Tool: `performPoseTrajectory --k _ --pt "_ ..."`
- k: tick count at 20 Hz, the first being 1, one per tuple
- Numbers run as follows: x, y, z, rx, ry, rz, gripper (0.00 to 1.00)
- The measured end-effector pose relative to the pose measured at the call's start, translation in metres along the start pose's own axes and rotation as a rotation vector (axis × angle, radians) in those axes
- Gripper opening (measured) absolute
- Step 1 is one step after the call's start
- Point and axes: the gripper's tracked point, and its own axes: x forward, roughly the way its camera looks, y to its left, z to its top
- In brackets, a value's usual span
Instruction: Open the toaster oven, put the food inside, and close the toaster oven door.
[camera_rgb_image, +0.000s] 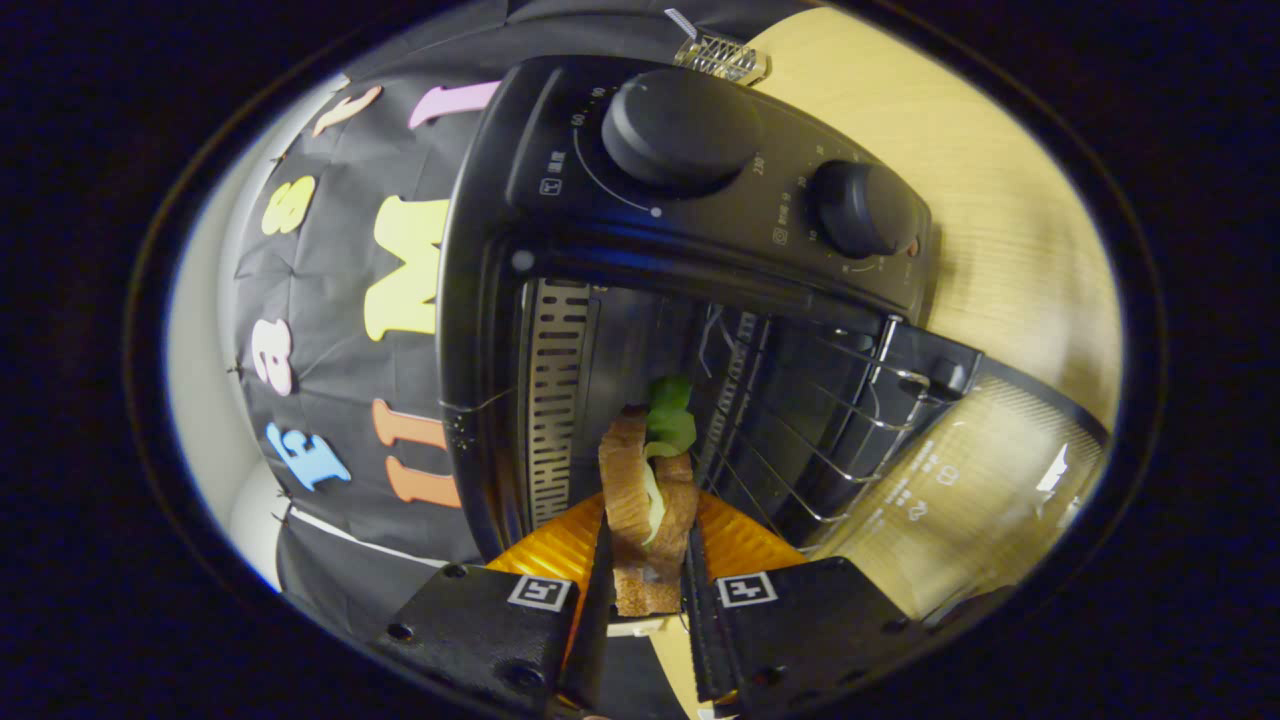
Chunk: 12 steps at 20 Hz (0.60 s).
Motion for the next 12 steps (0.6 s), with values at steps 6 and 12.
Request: performPoseTrajectory --k 6,12 --pt "0.015 -0.013 0.005 -0.091 -0.024 -0.106 0.56" --pt "0.006 -0.024 -0.024 -0.451 0.193 -0.292 0.84"
